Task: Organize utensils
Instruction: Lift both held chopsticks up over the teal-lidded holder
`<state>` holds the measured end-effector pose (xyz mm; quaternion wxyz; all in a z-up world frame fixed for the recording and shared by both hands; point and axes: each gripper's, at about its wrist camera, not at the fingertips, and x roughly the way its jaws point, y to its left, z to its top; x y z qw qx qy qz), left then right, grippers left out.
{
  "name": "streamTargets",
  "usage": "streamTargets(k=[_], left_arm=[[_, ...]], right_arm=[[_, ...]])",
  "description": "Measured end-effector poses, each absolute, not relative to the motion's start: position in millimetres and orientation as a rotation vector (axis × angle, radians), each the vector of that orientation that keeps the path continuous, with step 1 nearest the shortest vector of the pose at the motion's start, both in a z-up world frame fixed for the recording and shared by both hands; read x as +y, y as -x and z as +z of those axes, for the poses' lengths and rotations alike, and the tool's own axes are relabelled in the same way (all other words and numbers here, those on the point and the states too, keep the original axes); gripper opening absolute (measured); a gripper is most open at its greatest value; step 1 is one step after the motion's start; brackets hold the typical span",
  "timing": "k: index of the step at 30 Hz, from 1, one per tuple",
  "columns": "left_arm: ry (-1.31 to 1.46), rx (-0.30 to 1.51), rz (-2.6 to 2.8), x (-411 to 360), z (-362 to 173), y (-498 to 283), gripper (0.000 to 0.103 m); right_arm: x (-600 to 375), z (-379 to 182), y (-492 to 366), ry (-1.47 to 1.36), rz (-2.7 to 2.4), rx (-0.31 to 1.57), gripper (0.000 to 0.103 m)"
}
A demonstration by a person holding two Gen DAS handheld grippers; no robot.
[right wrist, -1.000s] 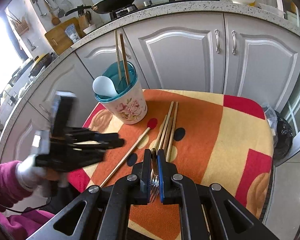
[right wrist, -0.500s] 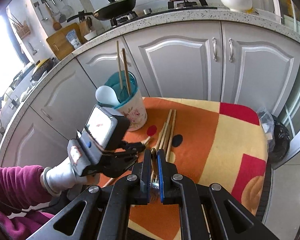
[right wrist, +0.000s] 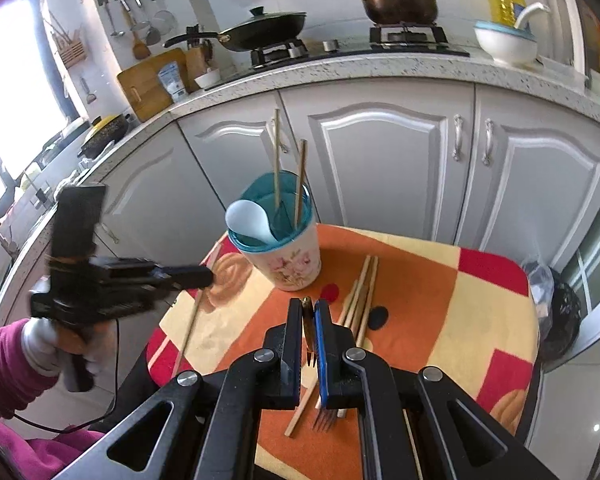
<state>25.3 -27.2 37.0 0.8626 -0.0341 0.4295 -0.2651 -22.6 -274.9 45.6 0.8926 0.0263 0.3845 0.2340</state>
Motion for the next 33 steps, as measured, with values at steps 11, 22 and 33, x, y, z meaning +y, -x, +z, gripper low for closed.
streamTargets(k=[11,22,33], left_arm=[[0.162,0.726,-0.491,21,118,-39,0.004],[0.233,0.563,-0.332,42,152,-110,0.004],[0.206,0.453,-0.244,32,156,-178,0.004]], right_arm=[[-246,83,15,-0.006,0.541,0.737,0.005],[-213,133,-18,0.008,0.595,0.658,0.005],[-190,138,-80,-0.003,0.573,0.675,0.005]])
